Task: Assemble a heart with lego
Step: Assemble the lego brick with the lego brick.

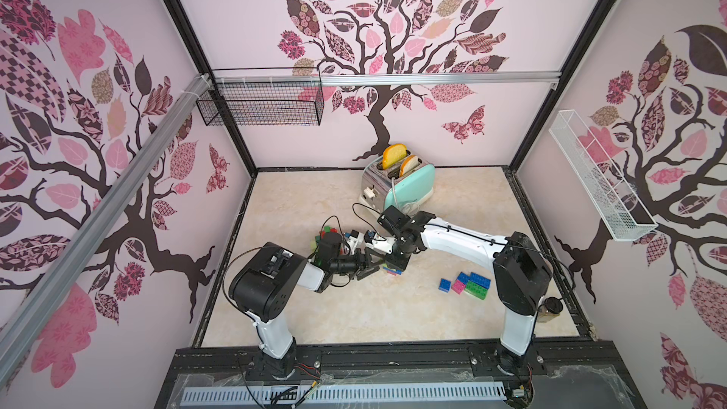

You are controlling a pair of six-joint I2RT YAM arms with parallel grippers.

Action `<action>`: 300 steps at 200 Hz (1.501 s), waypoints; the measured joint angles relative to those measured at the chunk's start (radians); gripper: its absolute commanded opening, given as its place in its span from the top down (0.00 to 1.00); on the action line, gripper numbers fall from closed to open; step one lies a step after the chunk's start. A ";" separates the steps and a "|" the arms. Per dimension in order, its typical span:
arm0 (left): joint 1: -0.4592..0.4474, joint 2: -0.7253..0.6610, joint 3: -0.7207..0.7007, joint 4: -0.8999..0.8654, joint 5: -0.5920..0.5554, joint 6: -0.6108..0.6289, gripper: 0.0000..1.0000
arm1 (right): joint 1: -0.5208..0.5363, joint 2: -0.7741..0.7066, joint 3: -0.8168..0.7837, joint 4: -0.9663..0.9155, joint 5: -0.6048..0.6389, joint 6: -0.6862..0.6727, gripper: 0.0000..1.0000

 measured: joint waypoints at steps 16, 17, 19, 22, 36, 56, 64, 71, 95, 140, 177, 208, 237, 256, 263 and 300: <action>-0.003 0.007 0.000 0.011 0.000 -0.005 0.35 | 0.000 0.006 0.013 -0.010 0.001 -0.011 0.92; -0.003 0.007 0.000 0.012 0.000 -0.006 0.36 | 0.000 0.007 0.014 -0.010 0.001 -0.011 0.92; -0.003 0.008 0.000 0.013 0.000 -0.006 0.36 | 0.001 0.008 0.015 -0.011 0.000 -0.011 0.93; -0.003 0.008 0.000 0.015 0.000 -0.006 0.36 | 0.001 0.010 0.018 -0.014 0.001 -0.015 0.93; -0.003 0.008 0.000 0.020 0.000 -0.008 0.38 | 0.001 0.015 0.025 -0.019 0.003 -0.023 0.93; -0.003 0.008 0.000 0.025 0.000 -0.009 0.38 | 0.001 0.021 0.035 -0.030 0.004 -0.033 0.93; -0.003 0.009 0.000 0.025 -0.001 -0.010 0.38 | 0.001 0.027 0.045 -0.039 0.005 -0.034 0.93; -0.003 0.010 0.000 0.026 -0.003 -0.011 0.38 | 0.001 0.031 0.051 -0.044 0.006 -0.035 0.93; -0.004 0.010 0.000 0.026 -0.006 -0.014 0.36 | 0.001 0.034 0.053 -0.046 0.011 -0.037 0.93; -0.003 0.010 0.000 0.025 -0.012 -0.021 0.35 | 0.000 0.032 0.052 -0.040 0.024 -0.045 0.93; -0.004 0.010 0.000 0.029 -0.014 -0.024 0.40 | 0.000 0.032 0.052 -0.039 0.037 -0.055 0.93; -0.006 0.019 0.000 0.049 -0.011 -0.028 0.40 | 0.000 0.032 0.052 -0.039 0.058 -0.060 0.93; -0.012 0.039 0.000 0.078 -0.005 -0.043 0.40 | -0.002 0.032 0.046 -0.041 0.065 -0.068 0.92; -0.013 0.048 0.000 0.091 -0.002 -0.051 0.39 | -0.002 0.032 0.045 -0.041 0.063 -0.076 0.93; -0.013 0.051 -0.001 0.098 -0.002 -0.054 0.40 | -0.003 0.032 0.045 -0.042 0.062 -0.077 0.92; -0.014 0.077 -0.011 0.158 0.001 -0.078 0.40 | -0.006 0.032 0.043 -0.041 0.055 -0.077 0.93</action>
